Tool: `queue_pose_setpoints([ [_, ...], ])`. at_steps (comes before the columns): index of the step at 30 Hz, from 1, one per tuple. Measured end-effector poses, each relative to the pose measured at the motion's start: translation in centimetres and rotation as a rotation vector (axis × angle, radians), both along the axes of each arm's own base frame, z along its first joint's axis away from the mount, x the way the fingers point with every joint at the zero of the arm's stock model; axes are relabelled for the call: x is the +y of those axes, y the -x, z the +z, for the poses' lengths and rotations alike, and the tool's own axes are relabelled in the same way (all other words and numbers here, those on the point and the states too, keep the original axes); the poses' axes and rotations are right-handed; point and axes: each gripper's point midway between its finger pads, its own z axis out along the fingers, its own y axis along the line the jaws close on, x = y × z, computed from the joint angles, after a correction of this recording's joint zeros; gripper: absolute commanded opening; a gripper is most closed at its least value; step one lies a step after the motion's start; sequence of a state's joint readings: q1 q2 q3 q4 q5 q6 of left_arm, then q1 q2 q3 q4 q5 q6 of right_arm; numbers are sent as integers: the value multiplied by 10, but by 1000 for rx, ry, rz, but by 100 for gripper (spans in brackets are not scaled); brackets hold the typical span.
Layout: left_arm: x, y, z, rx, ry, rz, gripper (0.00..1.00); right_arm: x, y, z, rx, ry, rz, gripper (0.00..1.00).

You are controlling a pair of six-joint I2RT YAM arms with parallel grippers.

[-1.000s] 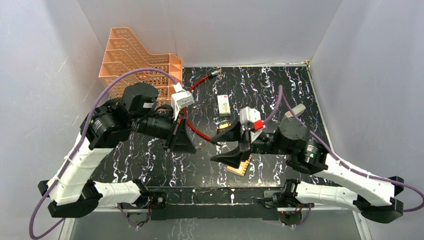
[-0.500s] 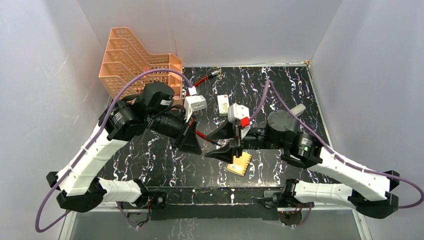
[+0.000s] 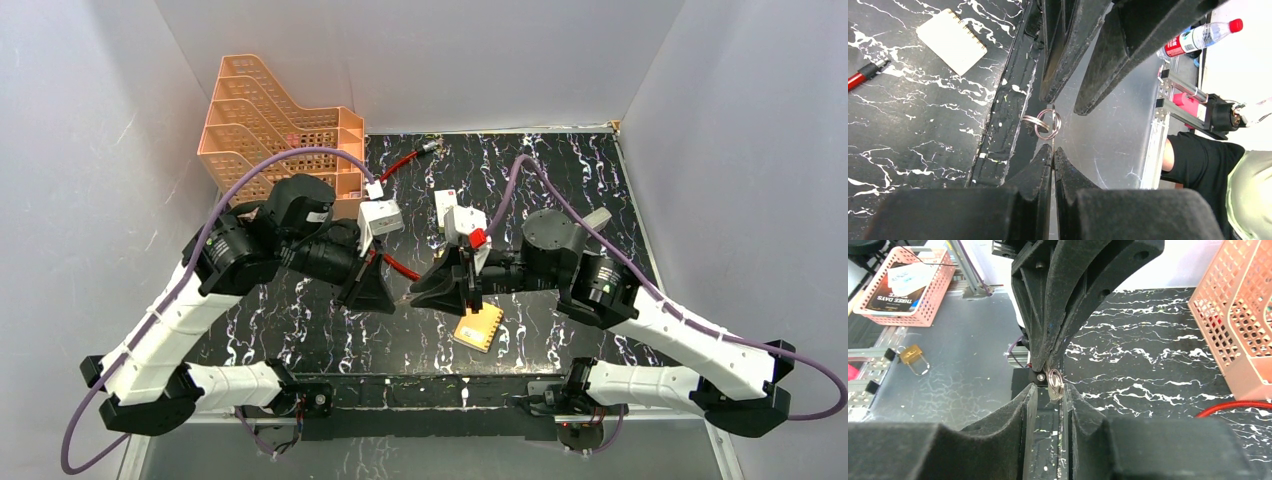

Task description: Unlock with the key

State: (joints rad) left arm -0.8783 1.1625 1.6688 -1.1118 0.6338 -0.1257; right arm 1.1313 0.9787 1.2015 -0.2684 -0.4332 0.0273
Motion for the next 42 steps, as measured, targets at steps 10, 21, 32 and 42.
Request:
queue_pose_setpoints([
  [10, 1, 0, 8, -68, 47, -20, 0, 12, 3, -13, 63, 52, 53, 31],
  [21, 2, 0, 6, -77, 49, -27, 0, 12, 5, -7, 107, 34, 77, 26],
  [32, 2, 1, 6, -82, 51, -32, 0, 10, 5, -6, 134, 31, 89, 0],
  [42, 1, -10, 7, -121, 52, 17, 70, 7, 2, 1, 169, -17, 46, 0],
])
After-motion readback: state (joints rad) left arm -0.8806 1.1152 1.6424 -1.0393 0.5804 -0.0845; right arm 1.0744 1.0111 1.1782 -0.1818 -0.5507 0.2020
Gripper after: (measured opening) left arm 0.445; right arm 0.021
